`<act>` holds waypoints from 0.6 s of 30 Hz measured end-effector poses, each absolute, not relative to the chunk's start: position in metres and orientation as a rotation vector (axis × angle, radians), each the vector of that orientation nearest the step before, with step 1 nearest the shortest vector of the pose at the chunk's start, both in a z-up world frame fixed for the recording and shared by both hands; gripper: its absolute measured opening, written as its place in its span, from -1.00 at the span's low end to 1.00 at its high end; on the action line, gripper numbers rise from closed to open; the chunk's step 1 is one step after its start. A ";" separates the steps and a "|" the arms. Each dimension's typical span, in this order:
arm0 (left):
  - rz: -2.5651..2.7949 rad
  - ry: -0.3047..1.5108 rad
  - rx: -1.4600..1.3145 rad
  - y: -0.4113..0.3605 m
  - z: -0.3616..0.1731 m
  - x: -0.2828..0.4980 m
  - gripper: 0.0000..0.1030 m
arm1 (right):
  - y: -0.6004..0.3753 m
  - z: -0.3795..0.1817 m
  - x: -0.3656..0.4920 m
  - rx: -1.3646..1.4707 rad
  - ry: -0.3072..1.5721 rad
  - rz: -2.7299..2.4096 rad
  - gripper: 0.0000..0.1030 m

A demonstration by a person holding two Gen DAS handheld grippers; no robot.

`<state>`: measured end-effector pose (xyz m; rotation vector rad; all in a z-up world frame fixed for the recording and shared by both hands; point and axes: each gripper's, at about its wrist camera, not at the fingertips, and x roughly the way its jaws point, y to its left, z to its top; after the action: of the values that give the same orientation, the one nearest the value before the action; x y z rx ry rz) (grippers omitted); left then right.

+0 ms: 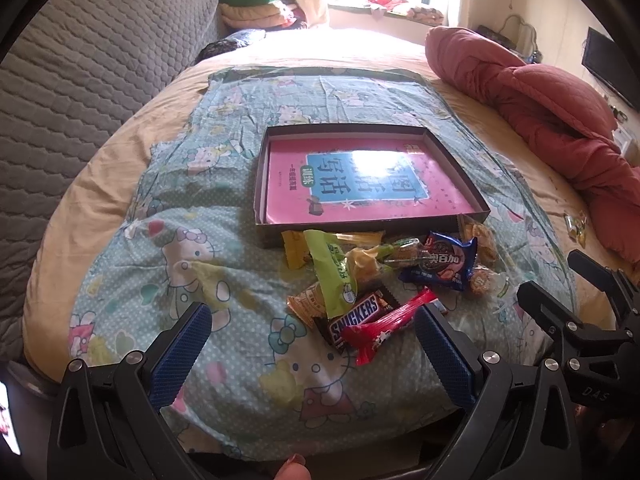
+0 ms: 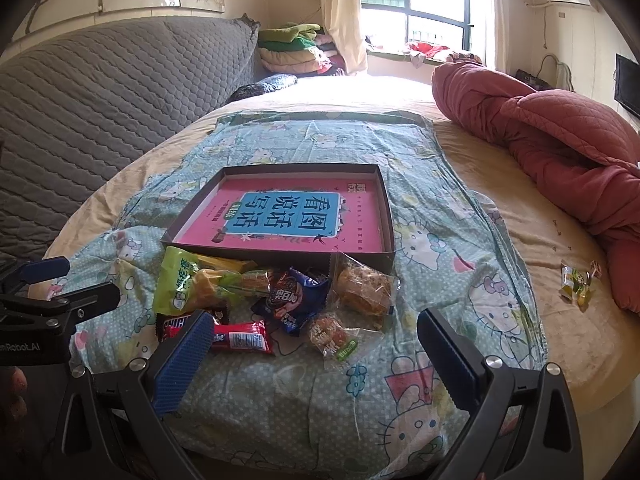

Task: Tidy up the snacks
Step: 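Grasp the clear candy bag with the right tool while the left grasps the green bag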

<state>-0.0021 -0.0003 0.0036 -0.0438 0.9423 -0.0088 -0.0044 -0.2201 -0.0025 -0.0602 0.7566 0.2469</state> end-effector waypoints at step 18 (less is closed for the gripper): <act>-0.018 1.038 -0.110 0.035 -0.043 0.014 0.97 | -0.195 -0.030 0.003 -0.058 0.813 0.377 0.98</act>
<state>0.0137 0.0347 -0.0426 -0.1100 1.0379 -0.0176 0.0033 -0.1954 -0.0301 -0.0575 0.8135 0.3772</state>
